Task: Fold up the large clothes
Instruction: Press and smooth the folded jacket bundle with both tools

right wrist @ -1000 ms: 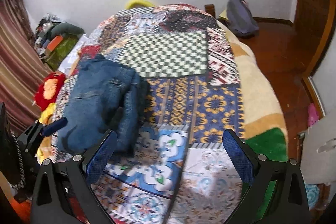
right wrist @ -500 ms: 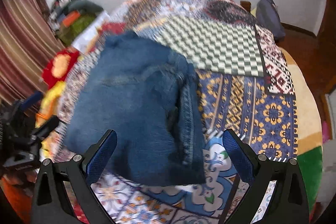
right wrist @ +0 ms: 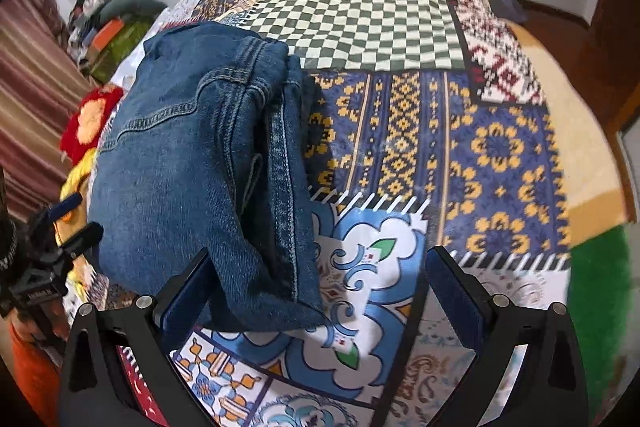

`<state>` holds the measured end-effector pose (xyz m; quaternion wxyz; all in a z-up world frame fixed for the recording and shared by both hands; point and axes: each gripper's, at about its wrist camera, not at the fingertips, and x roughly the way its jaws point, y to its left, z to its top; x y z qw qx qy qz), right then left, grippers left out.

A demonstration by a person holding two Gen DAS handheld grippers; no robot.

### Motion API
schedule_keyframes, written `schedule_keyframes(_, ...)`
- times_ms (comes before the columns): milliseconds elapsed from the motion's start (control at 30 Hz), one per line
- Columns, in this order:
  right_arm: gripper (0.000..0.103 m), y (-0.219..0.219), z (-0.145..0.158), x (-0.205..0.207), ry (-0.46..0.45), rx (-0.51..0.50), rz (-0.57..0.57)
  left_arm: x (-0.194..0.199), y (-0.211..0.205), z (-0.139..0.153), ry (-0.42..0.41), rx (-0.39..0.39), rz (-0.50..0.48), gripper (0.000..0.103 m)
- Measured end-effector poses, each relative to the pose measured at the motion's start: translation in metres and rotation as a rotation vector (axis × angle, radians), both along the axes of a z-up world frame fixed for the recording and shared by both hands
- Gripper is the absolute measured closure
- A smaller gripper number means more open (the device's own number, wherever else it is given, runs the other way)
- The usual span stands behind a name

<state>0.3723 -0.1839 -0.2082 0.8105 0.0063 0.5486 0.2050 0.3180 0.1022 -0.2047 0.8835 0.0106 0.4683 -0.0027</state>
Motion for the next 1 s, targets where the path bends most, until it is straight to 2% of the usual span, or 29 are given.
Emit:
schedule_keyframes(100,0.002,0.003,0.018,0.005,-0.017,-0.022,0.014,0.004,-0.001,0.012,-0.02,0.07,0.002,0.0)
schedule_keyframes(167,0.002,0.006,0.033,0.011,-0.032,0.003,0.022,0.008,0.0,0.022,-0.051,0.115,-0.003,0.0)
schedule_keyframes(333,0.002,0.025,0.054,0.035,-0.01,0.086,0.067,0.028,0.015,0.042,-0.088,0.125,0.008,0.0)
schedule_keyframes(467,0.002,0.058,0.06,0.059,-0.023,0.068,0.12,0.054,0.029,0.049,-0.094,0.125,0.026,0.0)
schedule_keyframes(600,0.002,0.089,0.052,0.086,0.004,0.079,0.163,0.085,0.04,0.044,-0.07,0.08,0.028,0.0)
schedule_keyframes(800,0.002,0.13,0.016,0.14,0.101,0.053,0.185,0.138,0.044,0.007,0.02,0.023,0.045,0.0)
schedule_keyframes(933,0.002,0.132,-0.004,0.168,0.163,0.053,0.173,0.171,0.065,-0.006,0.065,-0.162,0.102,0.0)
schedule_keyframes(1000,0.002,0.128,-0.011,0.177,0.159,0.03,0.171,0.186,0.076,-0.011,0.065,-0.198,0.144,0.0)
